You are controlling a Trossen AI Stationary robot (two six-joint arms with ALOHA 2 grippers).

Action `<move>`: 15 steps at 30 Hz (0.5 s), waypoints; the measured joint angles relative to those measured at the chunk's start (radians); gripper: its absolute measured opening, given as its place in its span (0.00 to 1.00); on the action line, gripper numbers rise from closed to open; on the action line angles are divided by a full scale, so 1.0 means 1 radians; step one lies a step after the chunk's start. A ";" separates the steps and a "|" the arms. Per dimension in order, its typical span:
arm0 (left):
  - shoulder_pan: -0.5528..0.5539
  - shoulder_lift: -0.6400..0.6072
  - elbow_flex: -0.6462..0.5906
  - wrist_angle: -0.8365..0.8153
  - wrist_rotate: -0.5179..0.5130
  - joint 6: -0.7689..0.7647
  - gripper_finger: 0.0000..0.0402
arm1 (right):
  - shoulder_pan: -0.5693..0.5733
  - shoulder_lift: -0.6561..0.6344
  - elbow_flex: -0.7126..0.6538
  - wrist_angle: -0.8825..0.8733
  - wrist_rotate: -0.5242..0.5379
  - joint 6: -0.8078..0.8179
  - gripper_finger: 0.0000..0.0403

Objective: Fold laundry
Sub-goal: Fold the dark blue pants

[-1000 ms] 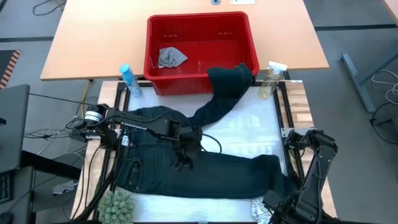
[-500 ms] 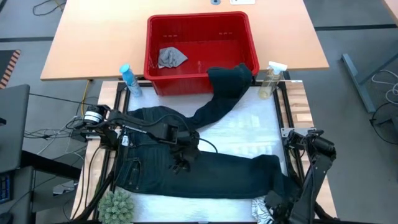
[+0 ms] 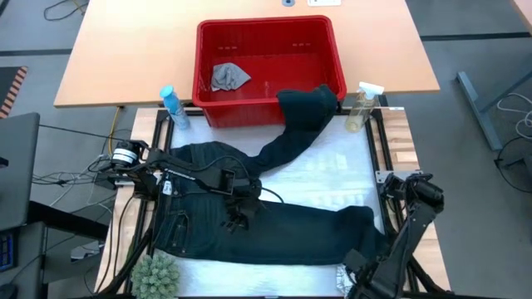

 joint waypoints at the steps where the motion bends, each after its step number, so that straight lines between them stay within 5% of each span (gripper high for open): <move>1: 0.001 0.000 -0.003 -0.003 0.000 0.000 0.00 | -0.009 0.000 0.000 0.000 -0.001 -0.019 0.03; 15: 0.001 0.000 -0.003 -0.009 -0.035 0.023 0.00 | -0.143 -0.002 -0.059 0.002 -0.031 -0.284 0.03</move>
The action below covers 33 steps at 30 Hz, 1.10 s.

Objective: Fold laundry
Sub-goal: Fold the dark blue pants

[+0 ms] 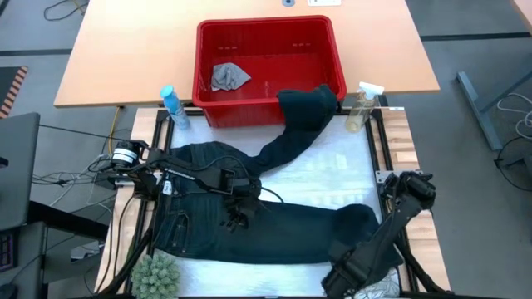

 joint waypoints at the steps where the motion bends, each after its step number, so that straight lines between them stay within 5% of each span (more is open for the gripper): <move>1: 0.000 0.000 0.000 -0.007 -0.001 0.000 0.00 | 0.005 0.000 -0.016 0.001 -0.021 -0.007 0.03; 6: 0.000 0.000 0.000 -0.061 -0.002 0.018 0.00 | 0.107 0.000 -0.082 -0.003 -0.254 -0.005 0.03; 11: -0.012 0.000 0.000 -0.090 -0.024 0.059 0.00 | 0.201 0.000 -0.101 -0.003 -0.332 0.097 0.04; 25: -0.028 0.010 0.005 -0.101 -0.033 0.114 0.00 | 0.305 0.001 -0.096 0.005 -0.372 0.300 0.21; 33: -0.017 0.009 0.113 -0.174 -0.007 0.106 0.00 | 0.280 -0.011 0.085 0.000 -0.268 0.307 0.29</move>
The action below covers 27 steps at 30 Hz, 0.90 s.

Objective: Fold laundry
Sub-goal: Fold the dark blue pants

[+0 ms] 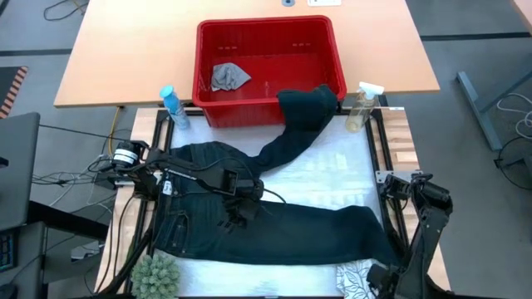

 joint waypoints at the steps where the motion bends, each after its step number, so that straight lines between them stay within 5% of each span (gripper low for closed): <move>1: 0.001 0.000 0.020 -0.013 0.000 0.000 0.00 | 0.000 -0.007 0.024 -0.001 0.009 0.024 0.29; 4: 0.007 0.000 0.098 -0.052 -0.009 0.003 0.00 | 0.003 -0.037 0.113 0.024 0.036 0.101 0.32; 7: 0.028 -0.001 0.207 -0.141 -0.045 0.018 0.00 | -0.006 -0.070 0.216 0.052 0.201 0.159 0.33; 12: 0.088 -0.017 0.448 -0.369 -0.058 0.089 0.00 | -0.086 -0.113 0.362 0.044 0.810 0.103 0.33; 16: 0.149 -0.089 0.607 -0.480 -0.055 0.125 0.00 | -0.200 -0.164 0.415 0.028 1.308 -0.121 0.33; 18: 0.177 -0.149 0.658 -0.511 -0.056 0.137 0.00 | -0.276 -0.192 0.427 0.033 1.456 -0.273 0.33; 22: 0.209 -0.292 0.673 -0.517 -0.088 0.148 0.00 | -0.480 -0.233 0.431 0.029 1.448 -0.663 0.33; 27: 0.216 -0.454 0.605 -0.518 -0.223 0.155 0.00 | -0.781 -0.222 0.431 0.020 1.154 -1.177 0.33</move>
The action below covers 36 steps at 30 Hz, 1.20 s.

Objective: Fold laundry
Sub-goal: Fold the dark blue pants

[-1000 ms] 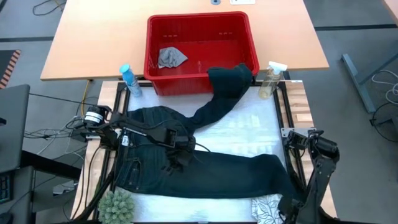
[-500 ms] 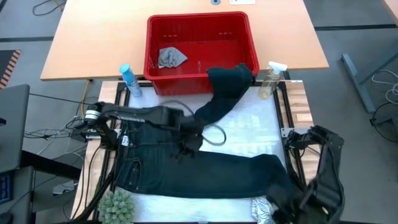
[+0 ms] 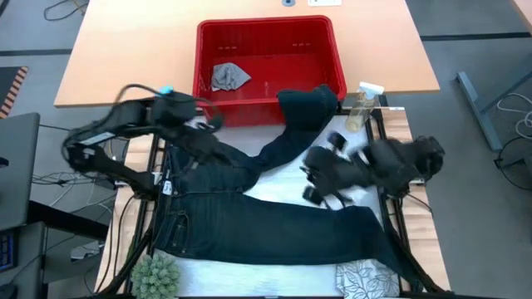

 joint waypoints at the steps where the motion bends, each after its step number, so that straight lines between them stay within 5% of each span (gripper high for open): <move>1: 0.000 -0.024 -0.021 0.010 -0.018 -0.011 0.00 | -0.058 0.011 0.000 -0.014 -0.070 -0.105 0.33; 5: 0.000 -0.100 -0.132 0.009 -0.050 -0.021 0.00 | -0.237 0.045 -0.042 -0.024 -0.216 -0.496 0.33; 13: 0.001 -0.234 -0.422 0.097 -0.080 -0.010 0.00 | -0.480 0.074 -0.191 -0.020 -0.233 -0.917 0.37; 25: 0.059 -0.183 -0.757 0.437 -0.184 -0.081 0.00 | -0.702 0.075 -0.597 0.078 -0.222 -1.065 0.52; 32: 0.107 -0.091 -0.839 0.495 -0.201 -0.147 0.00 | -0.791 0.074 -0.702 0.245 -0.153 -1.103 0.47; 36: 0.111 -0.062 -0.898 0.488 -0.201 -0.177 0.00 | -0.797 0.074 -0.706 0.244 -0.104 -1.102 0.34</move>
